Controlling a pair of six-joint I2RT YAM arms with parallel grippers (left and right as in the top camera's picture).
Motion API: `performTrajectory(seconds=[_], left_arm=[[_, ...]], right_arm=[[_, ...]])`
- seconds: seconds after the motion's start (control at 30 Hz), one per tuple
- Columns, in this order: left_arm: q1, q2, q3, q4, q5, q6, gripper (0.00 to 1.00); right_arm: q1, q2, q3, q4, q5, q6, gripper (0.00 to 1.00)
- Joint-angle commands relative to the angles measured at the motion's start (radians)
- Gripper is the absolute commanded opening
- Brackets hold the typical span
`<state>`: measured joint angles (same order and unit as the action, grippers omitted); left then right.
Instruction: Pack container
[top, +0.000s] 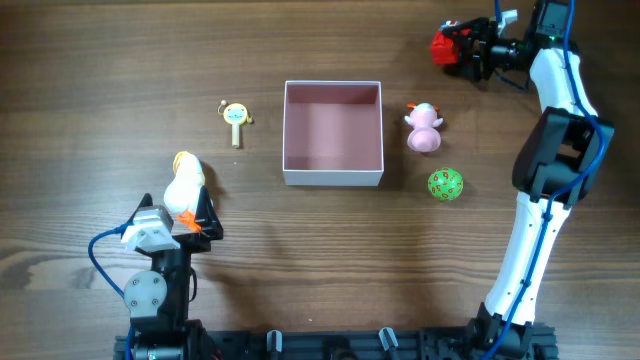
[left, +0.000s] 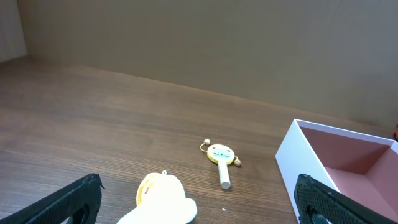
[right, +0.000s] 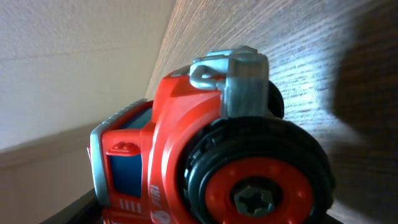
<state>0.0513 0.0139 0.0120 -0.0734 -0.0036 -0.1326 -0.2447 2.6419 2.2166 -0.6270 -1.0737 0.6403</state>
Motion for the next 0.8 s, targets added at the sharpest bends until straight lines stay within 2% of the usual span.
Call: performTrajectory(seconds=[0.0, 0.1, 0.57, 0.77], left_arm=[[-0.008, -0.006, -0.006, 0.002, -0.013, 0.020, 1.00], [-0.008, -0.006, -0.006, 0.003, -0.013, 0.020, 1.00], [-0.008, -0.006, -0.006, 0.003, -0.013, 0.020, 1.00], [-0.008, -0.006, -0.006, 0.003, -0.013, 0.020, 1.00]], right_arm=[[0.006, 0.035, 0.013, -0.013, -0.047, 0.040, 0.59], [0.005, 0.035, 0.013, -0.013, -0.043, 0.042, 0.64], [-0.003, 0.035, -0.002, -0.072, 0.069, -0.039, 0.63], [-0.003, 0.035, -0.069, -0.077, 0.076, -0.039, 0.68]])
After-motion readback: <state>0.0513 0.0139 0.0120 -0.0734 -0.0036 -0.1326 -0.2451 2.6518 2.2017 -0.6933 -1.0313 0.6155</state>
